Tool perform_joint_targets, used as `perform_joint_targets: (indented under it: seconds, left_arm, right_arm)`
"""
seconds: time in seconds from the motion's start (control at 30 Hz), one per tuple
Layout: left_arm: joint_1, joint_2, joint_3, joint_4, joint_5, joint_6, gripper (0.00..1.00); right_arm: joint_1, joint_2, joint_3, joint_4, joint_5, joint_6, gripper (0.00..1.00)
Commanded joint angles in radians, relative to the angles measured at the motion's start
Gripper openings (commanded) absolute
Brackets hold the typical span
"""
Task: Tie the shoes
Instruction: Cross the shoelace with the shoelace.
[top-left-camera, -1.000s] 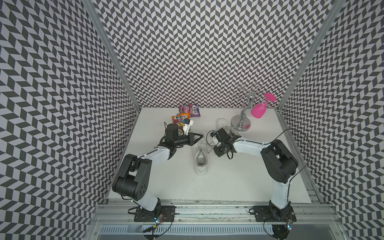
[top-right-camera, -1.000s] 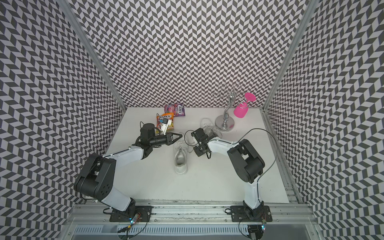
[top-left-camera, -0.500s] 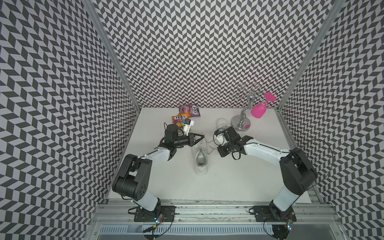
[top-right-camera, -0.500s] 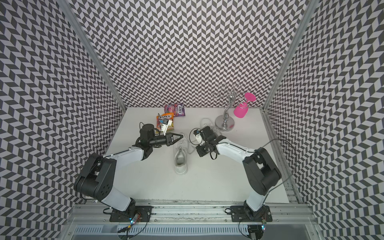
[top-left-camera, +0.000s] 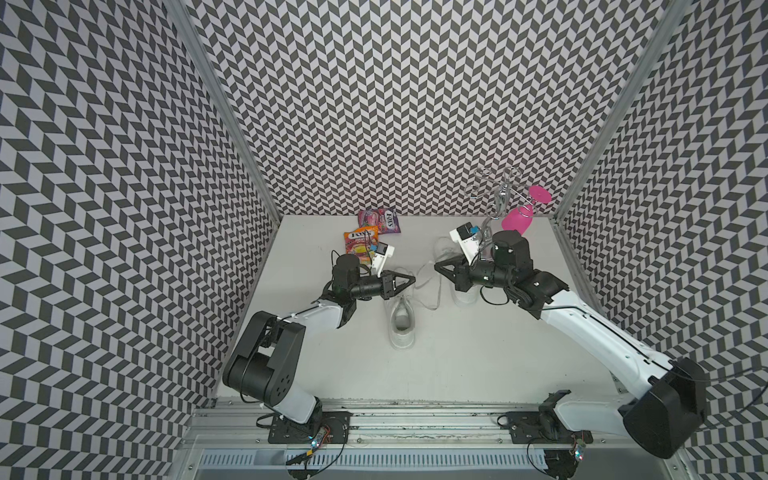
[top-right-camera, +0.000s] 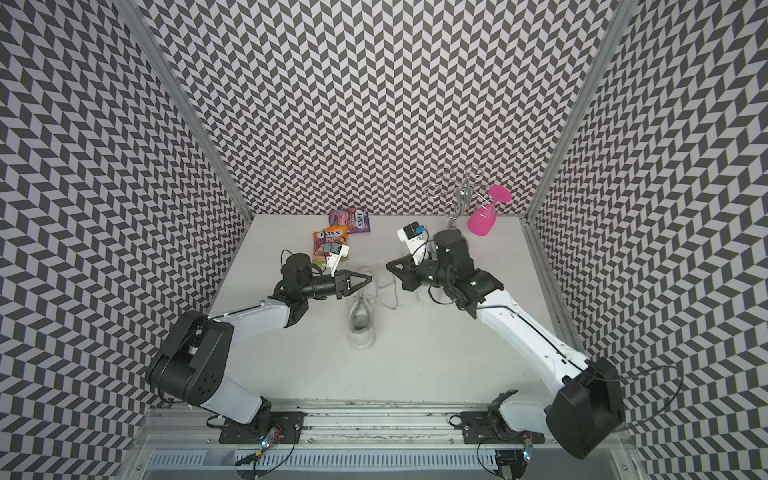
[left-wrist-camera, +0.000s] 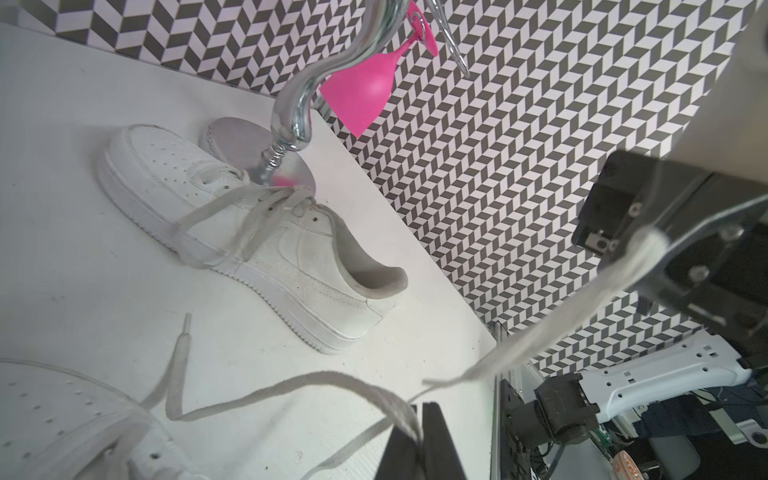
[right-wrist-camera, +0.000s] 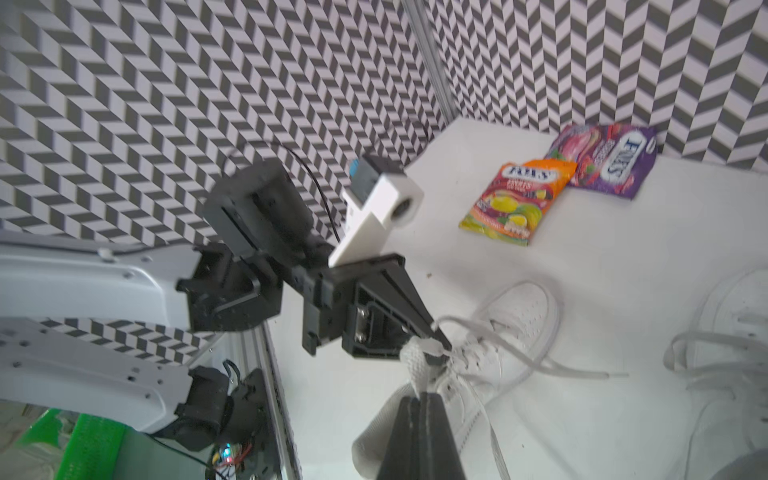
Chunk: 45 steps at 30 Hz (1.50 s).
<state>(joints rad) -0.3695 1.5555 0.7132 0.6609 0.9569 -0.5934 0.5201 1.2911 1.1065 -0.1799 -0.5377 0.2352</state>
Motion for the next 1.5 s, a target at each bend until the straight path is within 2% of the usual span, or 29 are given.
perform_joint_targets:
  seconds: [0.0,0.13,0.63,1.0,1.47]
  left_arm:
    - [-0.016,-0.036,-0.036,0.104,0.015,-0.009,0.11]
    - [-0.032,-0.023,-0.046,0.156,0.02,-0.009,0.17]
    - [-0.044,0.004,-0.042,0.231,0.031,0.036,0.32]
    - [-0.054,0.028,0.014,0.147,0.022,0.131,0.38]
    - [-0.069,0.058,0.099,-0.013,-0.037,0.267,0.39]
  right_arm:
    - [-0.005,-0.004,0.024,0.164,0.009,0.153,0.0]
    - [0.002,0.022,0.058,0.213,-0.008,0.243,0.0]
    - [0.04,0.088,0.184,0.258,0.018,0.356,0.0]
    - [0.069,0.133,0.239,0.253,0.029,0.371,0.0]
    - [0.097,0.182,0.275,0.264,0.035,0.39,0.0]
